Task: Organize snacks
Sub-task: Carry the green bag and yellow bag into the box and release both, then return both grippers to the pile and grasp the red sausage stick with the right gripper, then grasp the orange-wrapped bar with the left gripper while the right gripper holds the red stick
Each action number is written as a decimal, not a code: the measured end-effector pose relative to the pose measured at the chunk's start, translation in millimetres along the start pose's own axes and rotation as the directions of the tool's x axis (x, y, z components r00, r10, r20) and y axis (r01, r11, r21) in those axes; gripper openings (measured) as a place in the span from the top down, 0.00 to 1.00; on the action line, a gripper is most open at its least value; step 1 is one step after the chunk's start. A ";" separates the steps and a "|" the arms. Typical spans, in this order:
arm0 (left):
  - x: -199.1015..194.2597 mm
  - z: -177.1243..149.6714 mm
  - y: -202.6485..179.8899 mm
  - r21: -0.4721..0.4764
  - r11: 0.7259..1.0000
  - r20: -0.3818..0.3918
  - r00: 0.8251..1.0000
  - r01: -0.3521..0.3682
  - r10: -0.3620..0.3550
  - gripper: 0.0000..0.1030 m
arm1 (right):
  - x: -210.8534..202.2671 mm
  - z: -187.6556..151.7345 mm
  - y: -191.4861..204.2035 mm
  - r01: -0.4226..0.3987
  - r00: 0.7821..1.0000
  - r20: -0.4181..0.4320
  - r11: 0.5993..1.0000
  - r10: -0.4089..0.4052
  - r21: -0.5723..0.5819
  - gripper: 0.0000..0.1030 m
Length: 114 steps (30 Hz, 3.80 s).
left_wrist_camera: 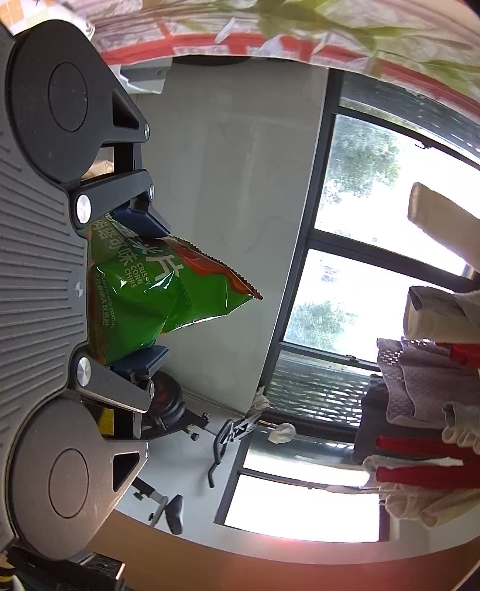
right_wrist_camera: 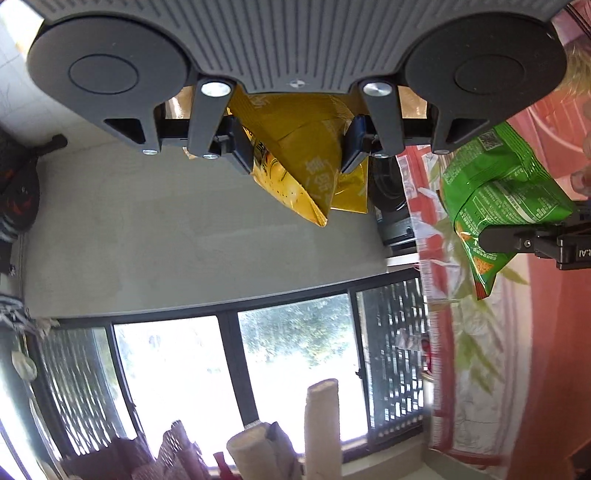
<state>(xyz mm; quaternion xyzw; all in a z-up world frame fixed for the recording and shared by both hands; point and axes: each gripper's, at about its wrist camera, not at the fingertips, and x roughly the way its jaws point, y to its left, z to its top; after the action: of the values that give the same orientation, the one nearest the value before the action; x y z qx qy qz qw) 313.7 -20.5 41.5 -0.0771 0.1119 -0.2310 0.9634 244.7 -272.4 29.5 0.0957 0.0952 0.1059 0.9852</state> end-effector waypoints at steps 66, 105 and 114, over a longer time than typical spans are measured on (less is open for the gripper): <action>-140.6 -248.5 14.8 0.073 0.944 -0.412 0.852 -0.322 0.322 0.22 | -133.0 -228.7 -0.6 -0.003 0.793 -0.604 0.990 -0.082 -0.139 0.18; -134.8 -254.5 13.5 0.056 0.944 -0.437 0.842 -0.325 0.316 0.24 | -145.3 -219.2 12.1 -0.078 0.867 -0.499 0.988 0.003 -0.130 0.69; -129.2 -260.7 14.1 0.070 0.944 -0.462 0.828 -0.323 0.318 0.26 | -118.1 -217.5 41.2 -0.178 0.904 -0.426 0.943 0.044 -0.280 0.69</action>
<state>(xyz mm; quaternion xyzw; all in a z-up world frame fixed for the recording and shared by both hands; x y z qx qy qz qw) 142.0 26.4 -189.1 -0.0049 0.3528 -0.0773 0.9325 78.3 -223.1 -151.8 -0.0806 0.2778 0.1939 0.9374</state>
